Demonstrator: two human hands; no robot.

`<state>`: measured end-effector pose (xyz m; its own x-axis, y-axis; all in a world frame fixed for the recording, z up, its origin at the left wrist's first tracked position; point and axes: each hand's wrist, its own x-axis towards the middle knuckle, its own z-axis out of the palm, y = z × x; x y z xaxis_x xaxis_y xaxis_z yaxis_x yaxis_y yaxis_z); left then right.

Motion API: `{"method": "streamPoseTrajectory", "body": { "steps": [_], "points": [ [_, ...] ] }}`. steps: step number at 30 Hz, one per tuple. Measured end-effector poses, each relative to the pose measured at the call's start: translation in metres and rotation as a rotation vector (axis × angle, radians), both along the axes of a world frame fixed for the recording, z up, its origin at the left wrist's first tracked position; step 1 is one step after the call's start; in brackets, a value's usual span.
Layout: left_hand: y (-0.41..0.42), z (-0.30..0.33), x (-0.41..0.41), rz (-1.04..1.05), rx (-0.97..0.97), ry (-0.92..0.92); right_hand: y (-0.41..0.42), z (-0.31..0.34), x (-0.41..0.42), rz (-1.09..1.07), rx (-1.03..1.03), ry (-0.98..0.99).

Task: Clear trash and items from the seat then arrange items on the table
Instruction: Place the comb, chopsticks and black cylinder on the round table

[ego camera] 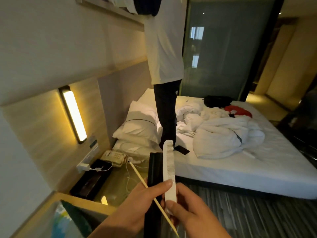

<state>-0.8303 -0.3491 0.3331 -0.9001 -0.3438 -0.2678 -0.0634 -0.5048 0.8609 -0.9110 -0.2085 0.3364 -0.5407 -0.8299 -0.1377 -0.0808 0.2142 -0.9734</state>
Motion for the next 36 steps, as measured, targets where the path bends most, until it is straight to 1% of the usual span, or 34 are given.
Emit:
{"method": "streamPoseTrajectory", "body": {
  "steps": [4, 8, 12, 14, 16, 20, 24, 28, 29, 30, 36],
  "points": [
    [0.023, 0.001, -0.034, -0.106, -0.008, 0.049, 0.025, 0.003, -0.019, -0.127, -0.061, 0.032],
    [0.060, -0.005, -0.077, -0.233, 0.103, 0.066, 0.063, -0.004, -0.041, -0.268, -0.169, 0.060],
    [0.094, -0.027, -0.122, -0.475, 0.168, 0.152, 0.116, -0.015, -0.064, -0.429, -0.309, -0.024],
    [0.107, -0.033, -0.141, -0.517, 0.235, 0.193, 0.141, -0.019, -0.071, -0.505, -0.331, -0.021],
    [0.138, -0.037, -0.163, -0.576, 0.315, 0.202, 0.177, -0.029, -0.079, -0.616, -0.352, -0.019],
    [0.209, -0.042, -0.203, -0.668, 0.357, 0.156, 0.251, -0.044, -0.098, -0.851, -0.386, -0.074],
    [0.269, -0.047, -0.238, -0.747, 0.292, 0.124, 0.321, -0.052, -0.108, -1.025, -0.405, -0.075],
    [0.332, -0.054, -0.264, -0.905, 0.319, 0.081, 0.377, -0.061, -0.099, -1.209, -0.390, -0.074],
    [0.360, -0.058, -0.272, -0.977, 0.338, 0.057, 0.399, -0.065, -0.092, -1.278, -0.388, -0.071],
    [0.367, -0.061, -0.274, -0.996, 0.347, 0.055, 0.402, -0.066, -0.089, -1.292, -0.374, -0.081],
    [0.463, -0.073, -0.291, -1.229, 0.339, -0.031, 0.459, -0.077, -0.067, -1.573, -0.330, -0.110]
  ]
}}
